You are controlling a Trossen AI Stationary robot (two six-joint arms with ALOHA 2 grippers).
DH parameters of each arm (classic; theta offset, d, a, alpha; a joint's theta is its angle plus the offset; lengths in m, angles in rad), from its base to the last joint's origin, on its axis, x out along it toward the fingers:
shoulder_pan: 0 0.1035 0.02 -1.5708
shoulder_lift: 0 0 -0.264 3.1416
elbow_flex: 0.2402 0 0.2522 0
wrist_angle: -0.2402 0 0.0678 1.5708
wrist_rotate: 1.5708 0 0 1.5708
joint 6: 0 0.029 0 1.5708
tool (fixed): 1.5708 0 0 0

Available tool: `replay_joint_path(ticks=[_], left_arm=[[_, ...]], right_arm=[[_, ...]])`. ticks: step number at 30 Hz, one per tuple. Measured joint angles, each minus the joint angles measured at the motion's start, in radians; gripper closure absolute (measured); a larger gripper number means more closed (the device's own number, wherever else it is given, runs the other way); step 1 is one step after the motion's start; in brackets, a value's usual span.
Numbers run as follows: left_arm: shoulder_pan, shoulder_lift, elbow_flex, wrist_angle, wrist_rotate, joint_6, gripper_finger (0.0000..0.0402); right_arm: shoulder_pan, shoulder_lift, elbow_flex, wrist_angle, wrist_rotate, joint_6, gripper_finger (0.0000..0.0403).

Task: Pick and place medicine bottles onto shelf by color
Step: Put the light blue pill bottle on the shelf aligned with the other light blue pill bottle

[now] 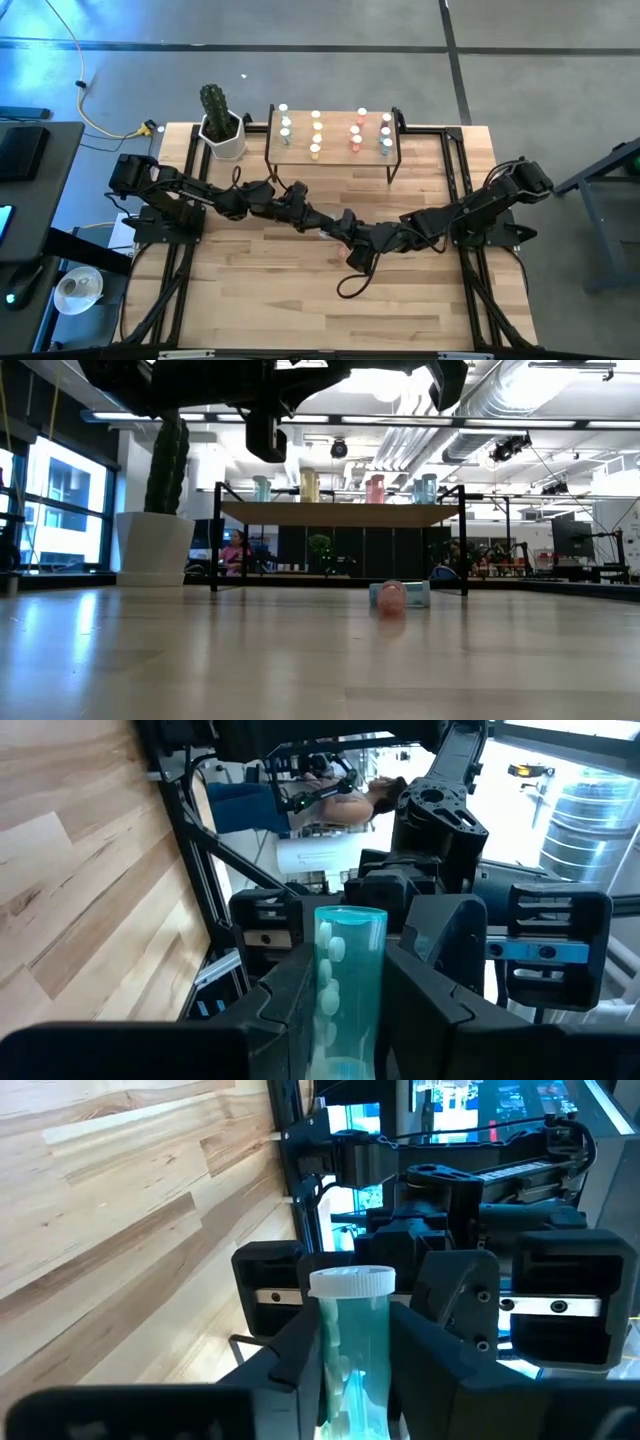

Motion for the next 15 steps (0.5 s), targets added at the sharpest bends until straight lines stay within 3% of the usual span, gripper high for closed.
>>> replay_joint_path(ticks=[4,15], left_arm=[[0.0,0.0,0.0,0.0,0.0,0.0,0.0309],[0.002,0.0,0.0,0.001,-0.002,0.09,0.0309]], right_arm=[[0.0,0.0,0.0,0.0,0.001,0.0,0.0326],[0.0,0.0,0.0,-0.002,0.001,-0.017,0.033]])
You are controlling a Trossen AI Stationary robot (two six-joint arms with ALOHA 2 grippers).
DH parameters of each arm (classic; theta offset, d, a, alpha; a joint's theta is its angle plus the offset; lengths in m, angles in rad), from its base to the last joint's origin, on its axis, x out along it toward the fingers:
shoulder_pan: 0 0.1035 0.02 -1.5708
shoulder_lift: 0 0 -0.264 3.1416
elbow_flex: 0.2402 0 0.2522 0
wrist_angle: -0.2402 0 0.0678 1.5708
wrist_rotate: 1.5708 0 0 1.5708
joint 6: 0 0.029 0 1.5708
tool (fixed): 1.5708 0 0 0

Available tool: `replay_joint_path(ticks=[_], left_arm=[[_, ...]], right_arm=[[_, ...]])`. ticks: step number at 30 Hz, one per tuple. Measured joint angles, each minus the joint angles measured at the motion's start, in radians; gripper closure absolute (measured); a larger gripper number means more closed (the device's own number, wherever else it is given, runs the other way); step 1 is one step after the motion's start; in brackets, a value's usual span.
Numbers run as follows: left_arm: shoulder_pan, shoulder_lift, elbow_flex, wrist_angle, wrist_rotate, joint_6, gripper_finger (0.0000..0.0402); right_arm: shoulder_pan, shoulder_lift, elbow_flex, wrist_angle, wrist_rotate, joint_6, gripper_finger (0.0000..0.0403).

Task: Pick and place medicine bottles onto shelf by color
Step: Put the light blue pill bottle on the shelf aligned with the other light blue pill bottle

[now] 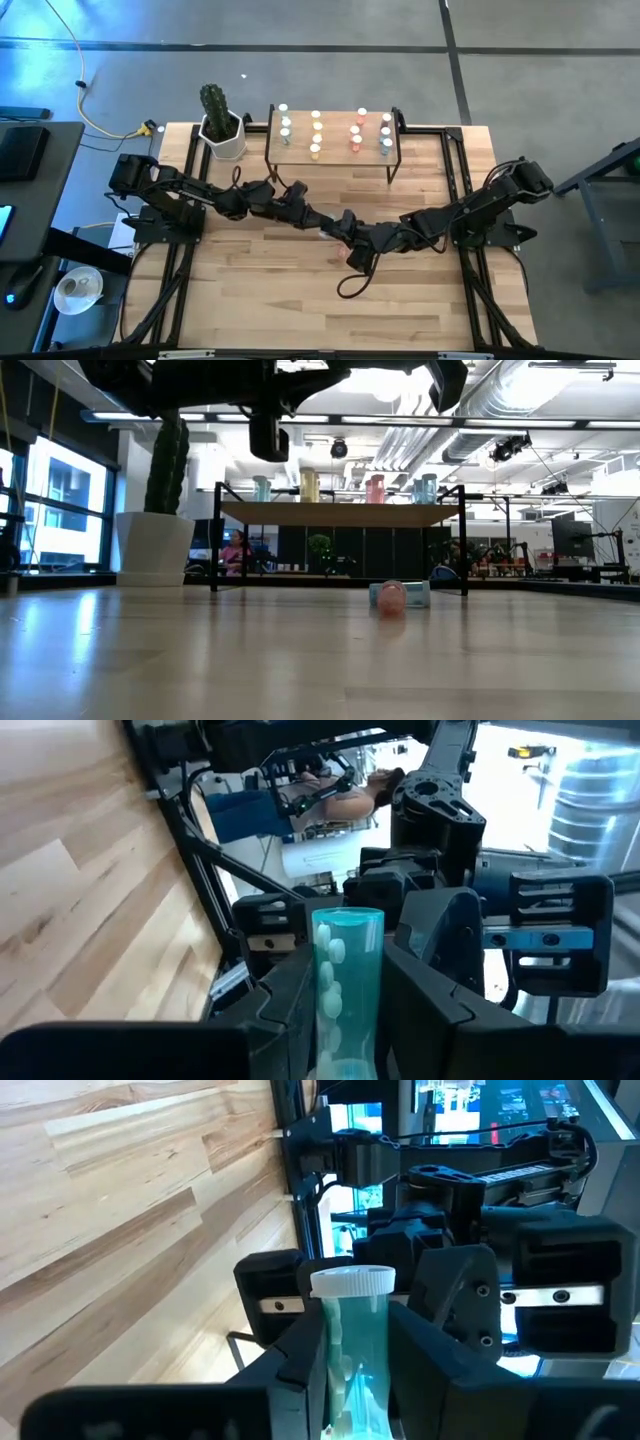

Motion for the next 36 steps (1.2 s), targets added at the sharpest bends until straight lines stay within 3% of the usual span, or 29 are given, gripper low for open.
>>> replay_joint_path(ticks=[5,14,19,24,29,36], left_arm=[[0.002,0.0,0.0,0.0,0.0,0.102,0.0289],[0.029,0.0,0.0,0.0,0.017,0.295,0.0213],[0.114,0.0,0.0,0.011,0.192,0.392,0.0185],[0.192,0.0,0.0,0.012,0.337,0.503,0.0183],[0.227,0.0,0.0,0.015,0.382,0.629,0.0193],[0.23,0.0,0.0,0.013,0.435,0.804,0.0199]], right_arm=[[0.0,0.0,0.0,0.001,-0.001,0.002,0.033],[0.0,0.0,0.0,0.003,-0.002,0.007,0.0331],[0.0,0.0,0.0,0.001,-0.001,0.069,0.0331],[0.001,0.0,0.0,0.001,0.023,0.162,0.0331],[0.001,0.0,0.0,-0.003,0.044,0.342,0.0331],[0.001,0.0,0.0,-0.084,0.043,0.76,0.0331]])
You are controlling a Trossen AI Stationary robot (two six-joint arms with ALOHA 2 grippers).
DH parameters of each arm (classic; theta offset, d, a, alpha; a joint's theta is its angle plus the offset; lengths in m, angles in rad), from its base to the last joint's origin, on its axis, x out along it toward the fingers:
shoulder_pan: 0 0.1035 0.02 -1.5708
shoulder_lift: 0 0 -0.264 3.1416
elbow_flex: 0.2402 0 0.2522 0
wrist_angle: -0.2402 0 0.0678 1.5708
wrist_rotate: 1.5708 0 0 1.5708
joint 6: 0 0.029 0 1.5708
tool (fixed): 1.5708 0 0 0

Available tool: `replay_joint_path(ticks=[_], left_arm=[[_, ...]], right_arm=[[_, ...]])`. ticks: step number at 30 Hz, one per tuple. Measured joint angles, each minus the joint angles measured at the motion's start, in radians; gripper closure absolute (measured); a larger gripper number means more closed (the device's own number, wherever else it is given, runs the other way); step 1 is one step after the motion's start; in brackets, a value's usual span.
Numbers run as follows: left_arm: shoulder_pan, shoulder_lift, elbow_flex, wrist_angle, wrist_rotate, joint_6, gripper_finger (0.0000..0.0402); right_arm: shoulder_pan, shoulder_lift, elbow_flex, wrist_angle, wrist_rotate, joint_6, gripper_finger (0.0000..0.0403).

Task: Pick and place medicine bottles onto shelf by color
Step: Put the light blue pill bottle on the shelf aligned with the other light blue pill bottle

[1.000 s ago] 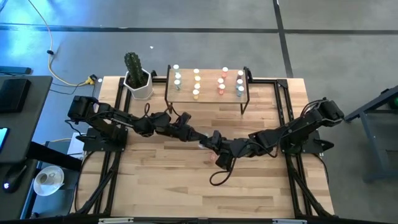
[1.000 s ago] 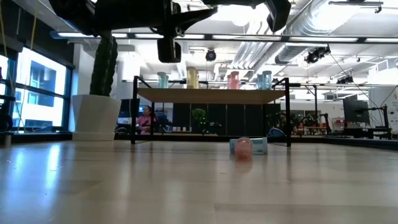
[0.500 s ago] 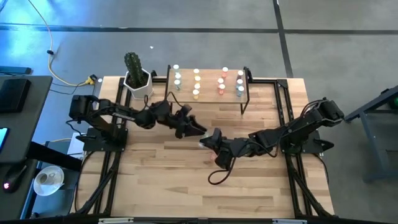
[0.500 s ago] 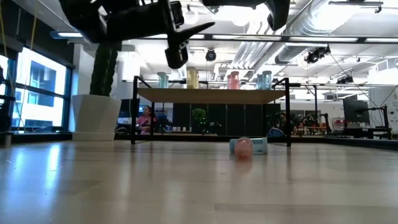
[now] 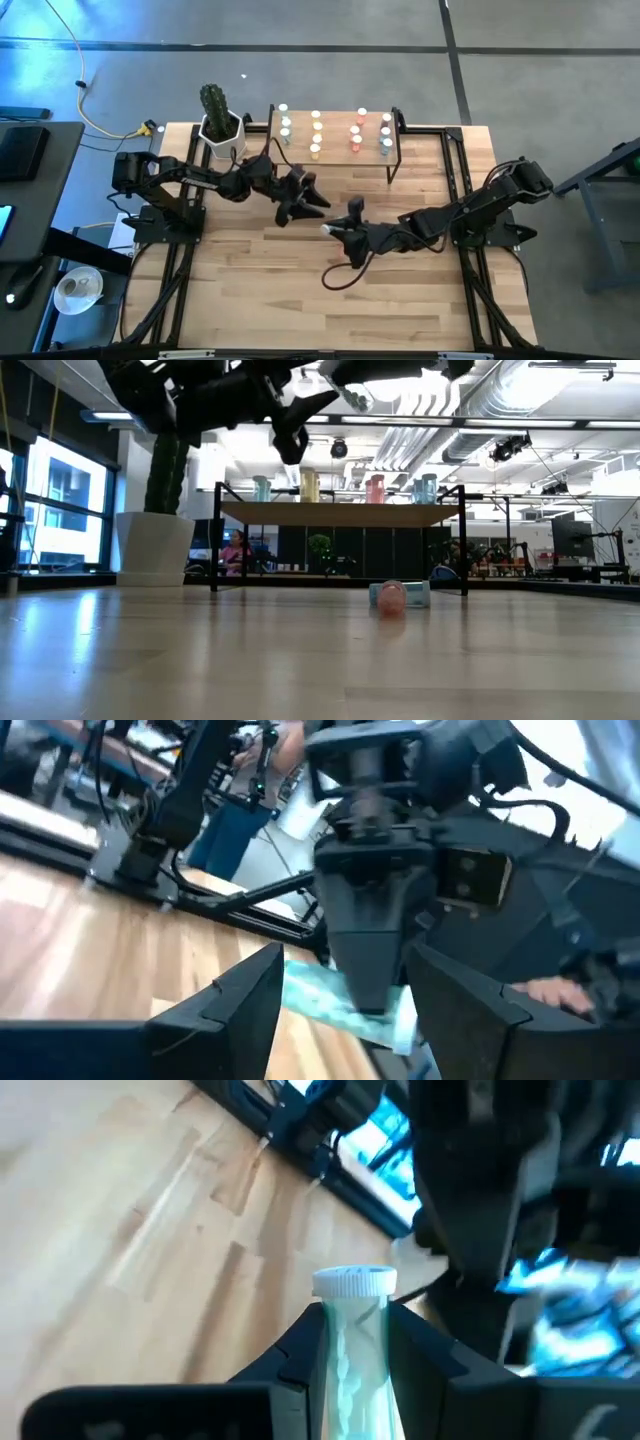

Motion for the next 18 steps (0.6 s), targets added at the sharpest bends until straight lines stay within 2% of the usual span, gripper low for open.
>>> replay_joint_path(ticks=[10,14,18], left_arm=[[0.004,0.0,0.0,-0.024,0.037,0.323,0.0199],[-0.003,-0.001,0.0,-0.105,0.03,0.462,0.0199],[-0.016,-0.002,0.0,-0.211,0.025,0.563,0.0199]], right_arm=[[-0.012,0.0,0.0,-0.082,-0.072,0.546,0.0331],[-0.052,0.0,0.0,-0.082,-0.11,0.714,0.0331],[-0.098,0.001,0.0,-0.09,-0.191,0.832,0.0331]])
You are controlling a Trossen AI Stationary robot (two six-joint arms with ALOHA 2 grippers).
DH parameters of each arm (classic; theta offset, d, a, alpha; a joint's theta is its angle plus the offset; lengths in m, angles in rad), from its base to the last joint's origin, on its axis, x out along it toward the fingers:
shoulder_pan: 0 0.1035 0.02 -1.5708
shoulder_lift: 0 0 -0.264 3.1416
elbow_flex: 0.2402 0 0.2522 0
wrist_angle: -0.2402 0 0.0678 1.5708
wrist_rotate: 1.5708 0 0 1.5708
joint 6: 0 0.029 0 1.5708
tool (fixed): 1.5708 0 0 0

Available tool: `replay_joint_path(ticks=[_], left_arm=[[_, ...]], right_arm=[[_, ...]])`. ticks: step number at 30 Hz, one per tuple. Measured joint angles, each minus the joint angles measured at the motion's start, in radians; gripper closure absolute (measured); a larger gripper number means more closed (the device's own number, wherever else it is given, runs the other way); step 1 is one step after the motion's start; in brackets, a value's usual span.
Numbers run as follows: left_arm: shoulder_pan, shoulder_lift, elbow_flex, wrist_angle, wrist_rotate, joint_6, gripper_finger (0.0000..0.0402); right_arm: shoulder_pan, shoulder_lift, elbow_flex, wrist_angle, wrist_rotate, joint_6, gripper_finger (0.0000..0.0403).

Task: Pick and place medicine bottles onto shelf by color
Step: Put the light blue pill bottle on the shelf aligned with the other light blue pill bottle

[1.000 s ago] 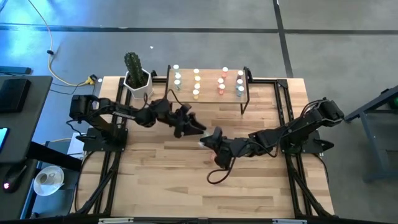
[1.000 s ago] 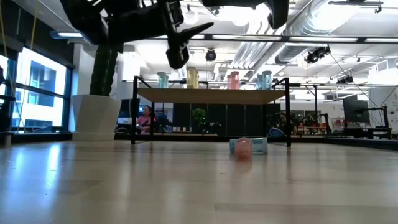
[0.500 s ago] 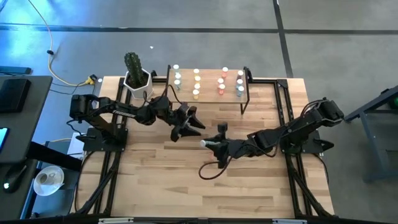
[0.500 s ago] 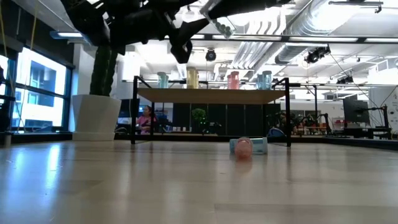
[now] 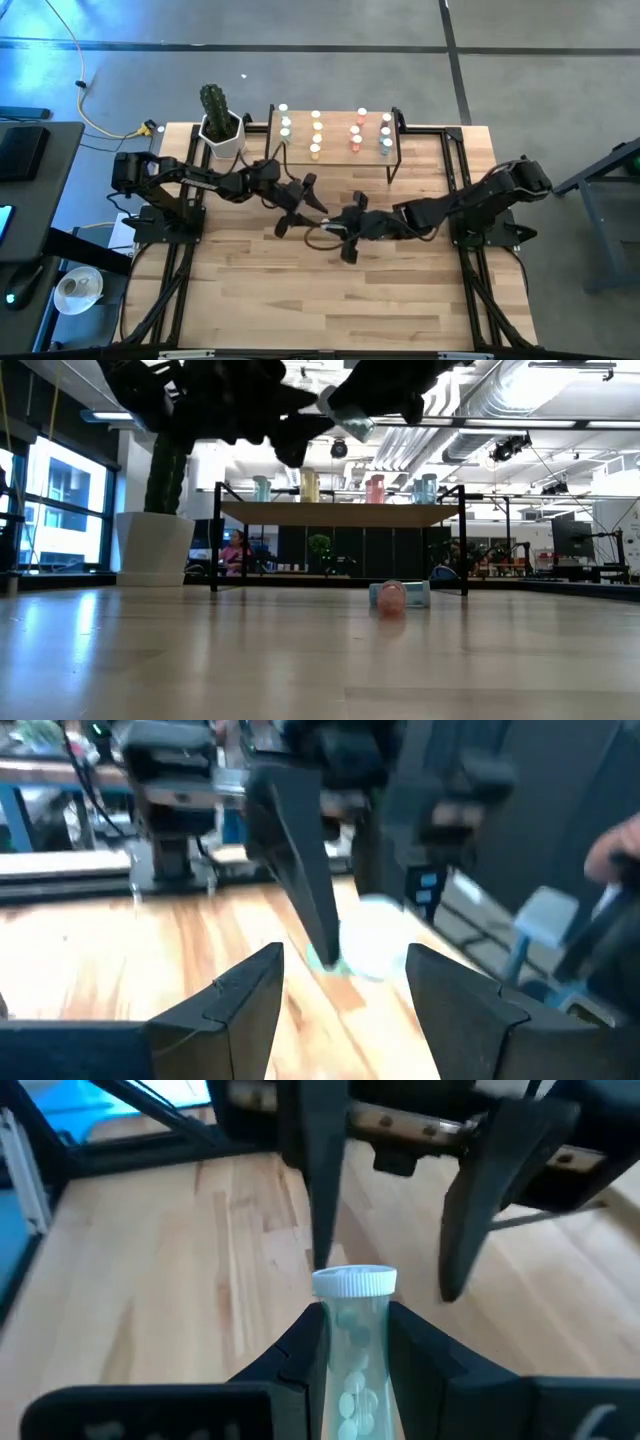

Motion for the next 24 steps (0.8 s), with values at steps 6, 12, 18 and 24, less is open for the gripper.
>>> replay_joint_path(ticks=[6,12,18,24], left_arm=[[-0.017,0.001,-0.001,-0.076,-0.013,0.052,0.0199],[-0.017,0.001,0.0,-0.072,-0.029,0.063,0.0199],[-0.027,0.001,0.0,-0.065,-0.088,0.064,0.0199],[-0.041,0.001,0.0,-0.065,-0.12,0.065,0.0199]], right_arm=[[-0.039,0.0,0.0,-0.008,-0.054,0.099,0.0331],[-0.046,0.0,0.0,-0.018,-0.094,0.164,0.0331],[-0.046,0.005,0.0,-0.019,-0.096,0.211,0.0331],[-0.048,0.045,0.0,-0.023,-0.089,0.231,0.0331]])
